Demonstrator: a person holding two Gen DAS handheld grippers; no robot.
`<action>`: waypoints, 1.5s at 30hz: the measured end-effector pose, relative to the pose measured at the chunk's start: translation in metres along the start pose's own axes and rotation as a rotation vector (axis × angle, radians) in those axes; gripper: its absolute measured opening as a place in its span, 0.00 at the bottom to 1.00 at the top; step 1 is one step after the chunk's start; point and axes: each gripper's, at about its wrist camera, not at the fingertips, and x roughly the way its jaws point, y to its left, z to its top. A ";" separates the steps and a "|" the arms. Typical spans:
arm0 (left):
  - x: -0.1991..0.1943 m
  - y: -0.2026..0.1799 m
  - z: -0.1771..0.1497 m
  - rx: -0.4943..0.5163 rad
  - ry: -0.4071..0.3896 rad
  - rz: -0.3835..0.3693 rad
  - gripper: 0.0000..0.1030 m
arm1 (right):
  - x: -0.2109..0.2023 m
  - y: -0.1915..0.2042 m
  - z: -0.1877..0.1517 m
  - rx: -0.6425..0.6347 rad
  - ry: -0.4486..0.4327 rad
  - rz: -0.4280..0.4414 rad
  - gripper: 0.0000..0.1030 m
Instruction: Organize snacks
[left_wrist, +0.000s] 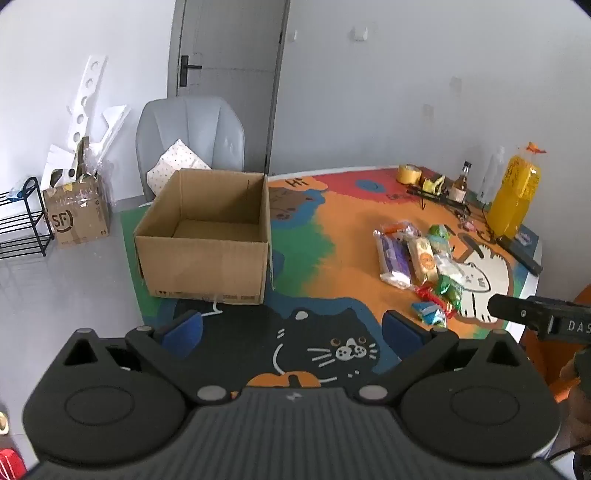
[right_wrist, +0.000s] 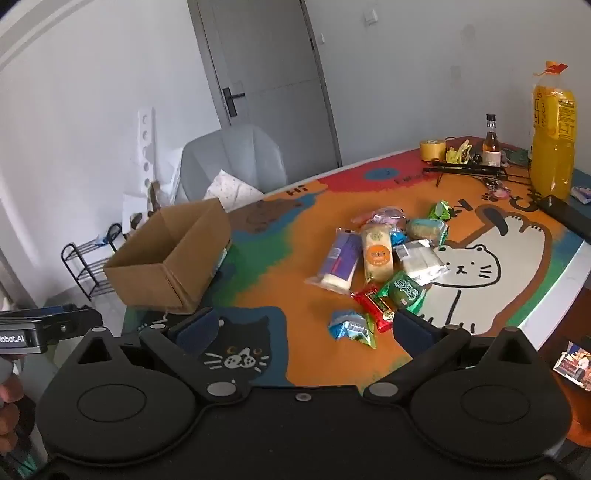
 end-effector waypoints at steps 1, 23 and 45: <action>-0.001 0.001 0.000 0.001 -0.001 -0.001 1.00 | 0.000 -0.001 0.000 0.005 -0.003 -0.002 1.00; -0.001 -0.001 -0.001 0.041 0.009 -0.006 1.00 | 0.000 0.001 0.000 -0.044 0.033 -0.036 1.00; -0.001 -0.007 -0.001 0.059 0.010 -0.012 1.00 | -0.003 0.003 -0.003 -0.049 0.035 -0.008 1.00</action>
